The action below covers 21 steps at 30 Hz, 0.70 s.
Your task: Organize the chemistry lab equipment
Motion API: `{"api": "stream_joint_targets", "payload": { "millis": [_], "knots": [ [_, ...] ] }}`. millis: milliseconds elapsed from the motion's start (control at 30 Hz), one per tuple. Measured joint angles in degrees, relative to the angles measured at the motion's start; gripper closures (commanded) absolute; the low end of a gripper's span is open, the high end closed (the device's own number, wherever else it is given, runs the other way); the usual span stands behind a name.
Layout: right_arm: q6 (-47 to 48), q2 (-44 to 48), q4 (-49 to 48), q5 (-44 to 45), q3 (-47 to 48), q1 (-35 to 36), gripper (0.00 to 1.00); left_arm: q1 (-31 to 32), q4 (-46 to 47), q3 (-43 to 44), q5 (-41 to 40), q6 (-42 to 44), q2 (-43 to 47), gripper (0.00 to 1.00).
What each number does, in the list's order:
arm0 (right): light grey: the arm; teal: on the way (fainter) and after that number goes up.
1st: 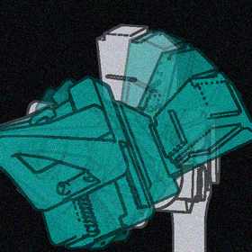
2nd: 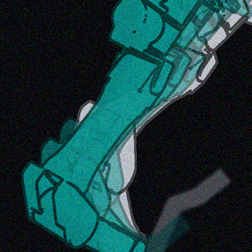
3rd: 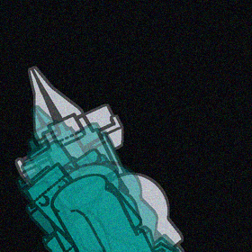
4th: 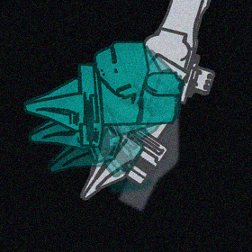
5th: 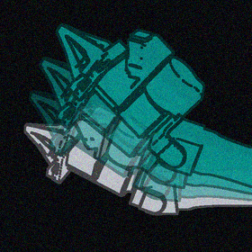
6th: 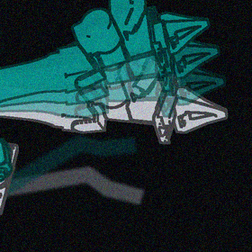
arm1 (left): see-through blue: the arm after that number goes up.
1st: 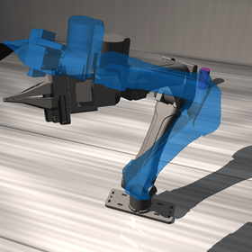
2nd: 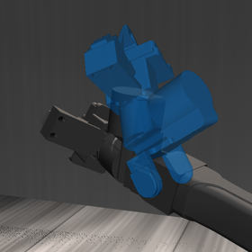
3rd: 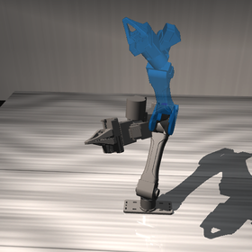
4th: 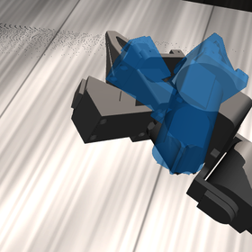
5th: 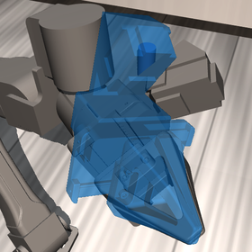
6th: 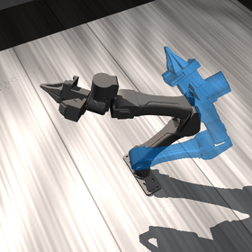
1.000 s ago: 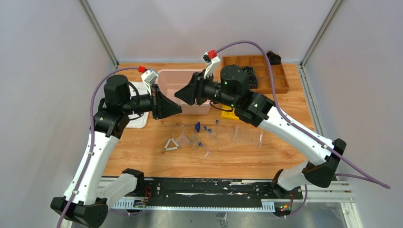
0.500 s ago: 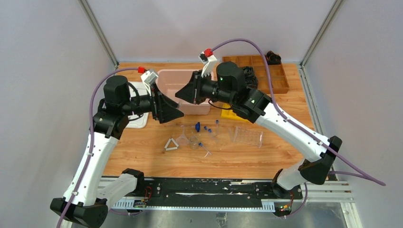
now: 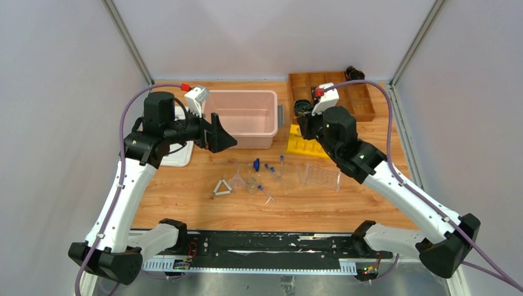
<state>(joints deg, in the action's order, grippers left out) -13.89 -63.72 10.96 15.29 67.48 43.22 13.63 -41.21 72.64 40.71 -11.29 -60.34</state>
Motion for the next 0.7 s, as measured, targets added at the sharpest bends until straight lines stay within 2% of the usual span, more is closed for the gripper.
{"api": "stream_joint_targets", "payload": {
  "millis": [300,700],
  "knots": [
    [7.1,-4.22,-15.45,4.33,-18.32,-7.87,1.0,0.0,-6.86,2.91,-6.71,4.35,-1.2,0.0],
    [7.63,-10.49,-28.2,5.18,-20.59,-10.05,1.0,0.0,-10.03,3.02,-9.42,7.78,-1.92,0.0]
  ]
}}
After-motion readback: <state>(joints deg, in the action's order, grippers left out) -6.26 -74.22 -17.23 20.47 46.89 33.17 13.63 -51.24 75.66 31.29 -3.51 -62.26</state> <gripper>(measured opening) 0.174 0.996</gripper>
